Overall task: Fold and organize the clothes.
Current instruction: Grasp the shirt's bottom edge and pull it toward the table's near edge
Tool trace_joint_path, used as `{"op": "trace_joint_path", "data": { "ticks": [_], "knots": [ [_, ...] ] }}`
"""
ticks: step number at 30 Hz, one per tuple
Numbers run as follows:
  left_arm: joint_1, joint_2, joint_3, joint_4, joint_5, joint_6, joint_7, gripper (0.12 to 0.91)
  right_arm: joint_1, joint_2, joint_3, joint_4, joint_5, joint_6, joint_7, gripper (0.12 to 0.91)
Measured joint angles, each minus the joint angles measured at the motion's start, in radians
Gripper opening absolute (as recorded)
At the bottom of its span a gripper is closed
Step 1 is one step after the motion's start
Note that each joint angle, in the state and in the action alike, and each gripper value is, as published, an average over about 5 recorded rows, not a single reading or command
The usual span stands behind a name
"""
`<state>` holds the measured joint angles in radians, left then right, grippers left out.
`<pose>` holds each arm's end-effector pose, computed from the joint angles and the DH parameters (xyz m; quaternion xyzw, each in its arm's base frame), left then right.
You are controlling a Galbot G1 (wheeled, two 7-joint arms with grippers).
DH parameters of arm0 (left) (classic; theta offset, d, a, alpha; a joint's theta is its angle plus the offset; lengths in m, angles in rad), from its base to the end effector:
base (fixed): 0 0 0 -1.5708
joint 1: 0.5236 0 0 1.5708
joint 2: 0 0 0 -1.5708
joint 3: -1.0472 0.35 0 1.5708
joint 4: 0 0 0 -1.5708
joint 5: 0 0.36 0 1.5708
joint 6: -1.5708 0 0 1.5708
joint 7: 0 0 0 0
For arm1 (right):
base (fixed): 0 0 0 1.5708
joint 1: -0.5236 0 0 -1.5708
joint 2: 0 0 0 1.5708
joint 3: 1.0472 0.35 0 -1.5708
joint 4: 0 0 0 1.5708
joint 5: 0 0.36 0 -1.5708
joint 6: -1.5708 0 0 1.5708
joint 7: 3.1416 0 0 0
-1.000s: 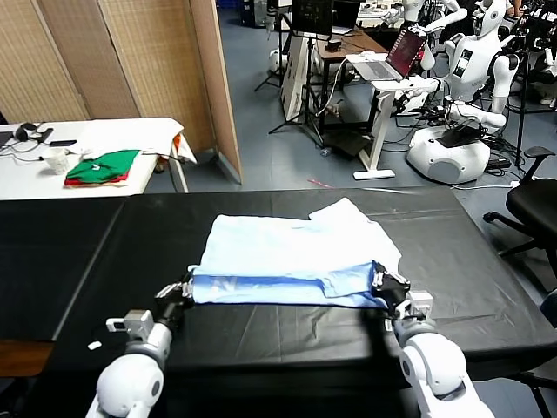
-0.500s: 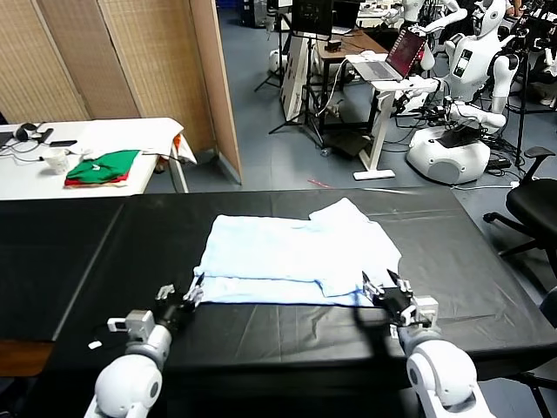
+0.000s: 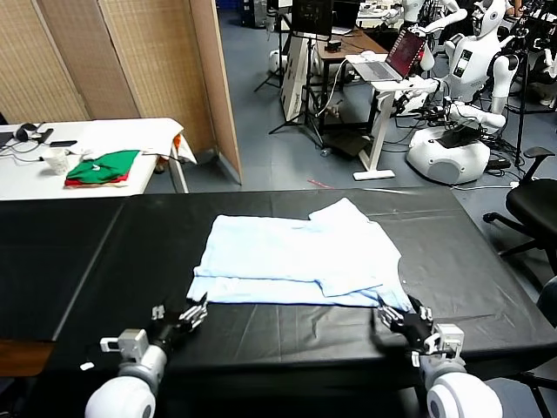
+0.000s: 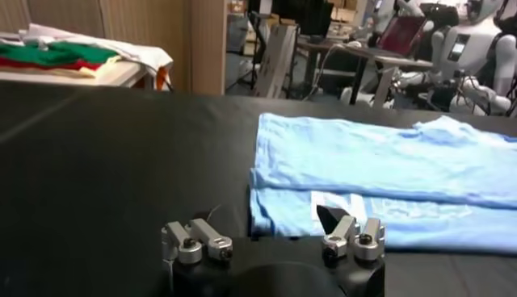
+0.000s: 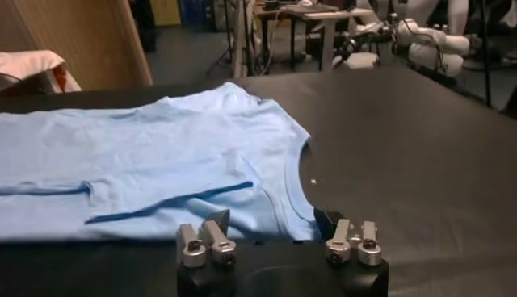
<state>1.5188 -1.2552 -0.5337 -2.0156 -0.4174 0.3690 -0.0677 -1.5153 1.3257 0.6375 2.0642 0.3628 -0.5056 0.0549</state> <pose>0.2057 0.0637 -0.3119 -0.0388 -0.9760 0.0452 0.2095 0.2065 -0.0785 -0.2897 -0.0056 -0.9717 -0.0363 0.2334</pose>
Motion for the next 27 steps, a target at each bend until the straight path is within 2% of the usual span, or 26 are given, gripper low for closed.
{"op": "trace_joint_path", "data": {
  "ticks": [3,6,11,14,21,27],
  "knots": [
    [-0.001,-0.001,0.004,0.003,0.001,0.002,0.002,0.754,-0.005,-0.004,0.001,0.003,0.000,0.000,0.001,0.242],
    [-0.001,-0.001,0.007,0.004,0.003,0.007,0.001,0.578,-0.014,-0.010,0.001,0.015,0.009,-0.013,0.008,0.152],
    [0.012,0.011,0.010,-0.002,0.012,0.016,-0.006,0.263,-0.040,-0.013,-0.002,0.058,0.016,-0.071,0.033,0.140],
    [0.026,0.023,0.010,-0.014,0.040,0.021,-0.017,0.153,-0.062,-0.011,-0.005,0.090,0.009,-0.106,0.044,0.140],
    [0.091,0.050,-0.017,-0.072,0.118,0.038,-0.051,0.144,-0.123,-0.010,-0.007,0.156,0.000,-0.154,0.041,0.140],
    [0.210,0.026,-0.054,-0.153,0.179,0.047,-0.068,0.144,-0.156,-0.022,-0.009,0.187,-0.001,-0.193,0.014,0.140]
  ]
}}
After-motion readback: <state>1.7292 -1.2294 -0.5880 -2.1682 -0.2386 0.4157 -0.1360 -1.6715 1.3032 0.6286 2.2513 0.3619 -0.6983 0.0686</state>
